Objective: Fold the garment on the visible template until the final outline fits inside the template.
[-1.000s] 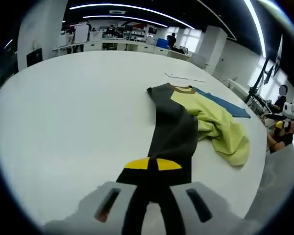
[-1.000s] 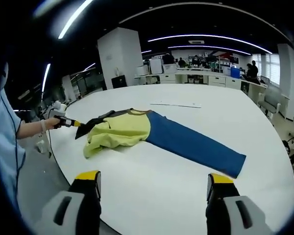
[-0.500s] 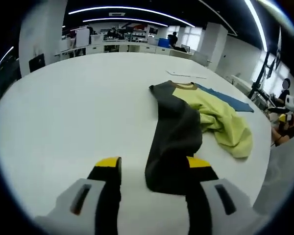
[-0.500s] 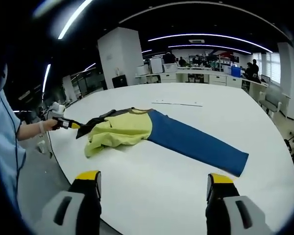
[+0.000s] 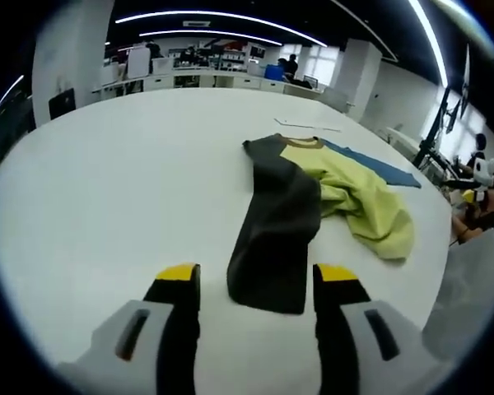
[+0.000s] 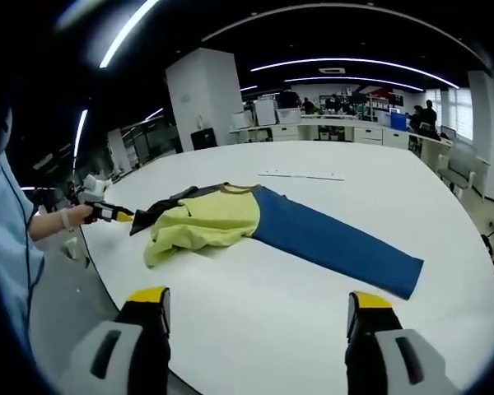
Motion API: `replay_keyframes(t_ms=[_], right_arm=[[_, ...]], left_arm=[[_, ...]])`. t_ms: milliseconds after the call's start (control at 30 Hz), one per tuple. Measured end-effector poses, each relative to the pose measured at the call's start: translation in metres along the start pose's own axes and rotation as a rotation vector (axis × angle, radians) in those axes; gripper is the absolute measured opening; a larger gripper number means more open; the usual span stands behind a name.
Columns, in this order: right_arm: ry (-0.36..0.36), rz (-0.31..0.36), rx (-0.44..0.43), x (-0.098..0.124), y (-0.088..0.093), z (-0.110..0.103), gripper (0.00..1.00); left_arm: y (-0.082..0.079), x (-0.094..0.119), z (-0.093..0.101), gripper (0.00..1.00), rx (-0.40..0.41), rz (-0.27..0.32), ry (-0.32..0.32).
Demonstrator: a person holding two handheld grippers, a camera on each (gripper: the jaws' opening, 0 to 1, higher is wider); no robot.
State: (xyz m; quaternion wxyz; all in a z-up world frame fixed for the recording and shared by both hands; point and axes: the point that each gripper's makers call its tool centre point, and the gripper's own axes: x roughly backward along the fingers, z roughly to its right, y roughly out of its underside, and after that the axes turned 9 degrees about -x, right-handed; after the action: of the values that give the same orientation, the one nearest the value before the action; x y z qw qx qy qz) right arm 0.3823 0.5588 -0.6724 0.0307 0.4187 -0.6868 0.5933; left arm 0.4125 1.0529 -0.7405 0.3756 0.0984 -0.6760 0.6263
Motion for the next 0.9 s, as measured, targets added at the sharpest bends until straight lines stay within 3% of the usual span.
replay_keyframes(t_ms=[367, 500, 667, 767, 900], right_arm=[[-0.004, -0.001, -0.003, 0.000, 0.000, -0.001, 0.89], [-0.003, -0.005, -0.006, 0.000, 0.002, -0.001, 0.89], [-0.007, -0.010, -0.010, 0.000, 0.003, -0.001, 0.88], [-0.007, -0.009, -0.013, 0.000, 0.003, -0.001, 0.88], [-0.005, -0.008, -0.017, 0.000, 0.003, 0.000, 0.88]], left_arm=[[0.021, 0.002, 0.011, 0.47, 0.084, -0.035, -0.028], [0.021, 0.005, 0.019, 0.37, 0.090, -0.017, -0.025], [0.027, 0.000, 0.028, 0.31, 0.068, -0.038, -0.017], [0.022, -0.001, 0.030, 0.20, 0.014, -0.010, -0.037], [0.021, -0.003, 0.034, 0.12, -0.059, -0.021, -0.037]])
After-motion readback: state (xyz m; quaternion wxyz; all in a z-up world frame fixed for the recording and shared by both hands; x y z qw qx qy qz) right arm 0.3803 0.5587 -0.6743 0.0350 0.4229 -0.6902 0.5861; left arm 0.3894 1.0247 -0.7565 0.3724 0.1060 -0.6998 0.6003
